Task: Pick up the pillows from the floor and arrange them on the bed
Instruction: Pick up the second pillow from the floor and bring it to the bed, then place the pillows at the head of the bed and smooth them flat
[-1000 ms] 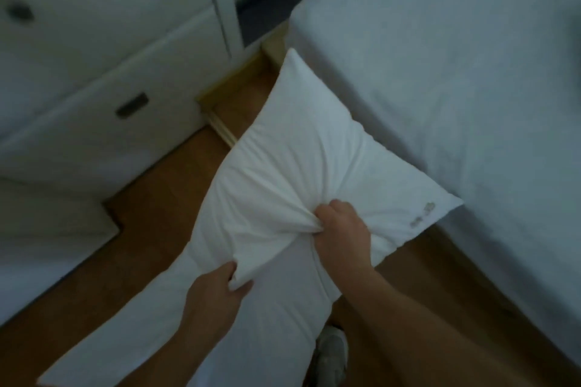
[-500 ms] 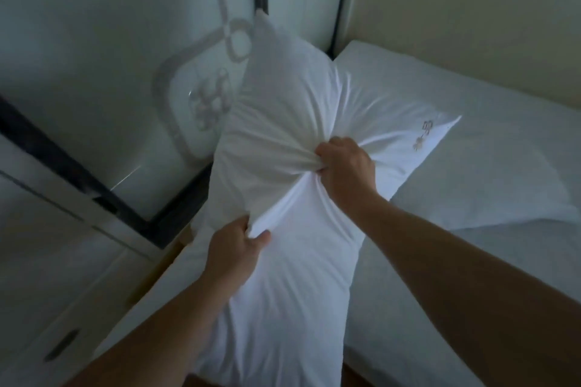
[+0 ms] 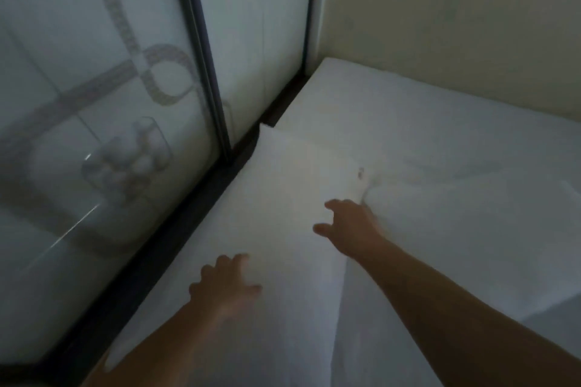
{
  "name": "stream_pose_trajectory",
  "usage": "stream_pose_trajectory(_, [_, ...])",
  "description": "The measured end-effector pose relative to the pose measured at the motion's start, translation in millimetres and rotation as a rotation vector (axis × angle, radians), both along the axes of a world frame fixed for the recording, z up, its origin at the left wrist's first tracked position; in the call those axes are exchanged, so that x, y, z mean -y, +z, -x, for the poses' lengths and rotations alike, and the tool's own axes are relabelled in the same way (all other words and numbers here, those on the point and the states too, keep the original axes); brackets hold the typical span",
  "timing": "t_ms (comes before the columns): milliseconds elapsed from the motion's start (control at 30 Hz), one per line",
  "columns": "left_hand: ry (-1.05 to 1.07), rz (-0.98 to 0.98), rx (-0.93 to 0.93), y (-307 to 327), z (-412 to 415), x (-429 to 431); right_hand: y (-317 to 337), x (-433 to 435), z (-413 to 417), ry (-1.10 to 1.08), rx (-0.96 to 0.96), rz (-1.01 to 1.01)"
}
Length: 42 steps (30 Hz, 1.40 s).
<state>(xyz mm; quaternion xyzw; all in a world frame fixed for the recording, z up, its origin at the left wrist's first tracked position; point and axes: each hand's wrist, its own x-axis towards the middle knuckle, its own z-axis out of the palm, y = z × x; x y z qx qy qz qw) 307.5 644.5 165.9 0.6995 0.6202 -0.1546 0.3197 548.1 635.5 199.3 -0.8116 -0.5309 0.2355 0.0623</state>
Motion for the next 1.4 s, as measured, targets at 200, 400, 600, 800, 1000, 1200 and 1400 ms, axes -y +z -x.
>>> stream_pose_trajectory(200, [0.169, -0.081, 0.04, -74.0, -32.5, -46.3, -97.5, -17.0, -27.8, -0.037, -0.086, 0.029])
stream_pose_trajectory(400, [0.131, -0.035, 0.041, -125.7, -66.6, -76.6, -108.7, -70.8, -46.8, -0.039, -0.041, -0.101])
stream_pose_trajectory(600, [0.085, -0.087, -0.004, -178.5, -61.7, -87.1, -141.3, -126.7, -77.4, -0.084, -0.042, -0.005])
stream_pose_trajectory(800, [0.148, -0.219, -0.002, -194.1, -71.1, -100.0, -188.9, -156.0, -83.8, -0.082, -0.028, -0.04])
stream_pose_trajectory(1000, [0.216, -0.438, 0.235, -176.9, -76.0, -87.2, -195.0, -128.1, -81.5, -0.149, -0.126, -0.098])
stream_pose_trajectory(1200, [0.288, -0.596, 0.386, -136.2, -86.8, -93.7, -178.8, -121.0, -87.5, -0.145, -0.247, -0.113])
stream_pose_trajectory(1400, [0.262, -0.844, 0.513, -63.3, -134.3, -114.9, -151.1, -135.1, -104.9, -0.226, -0.386, -0.194])
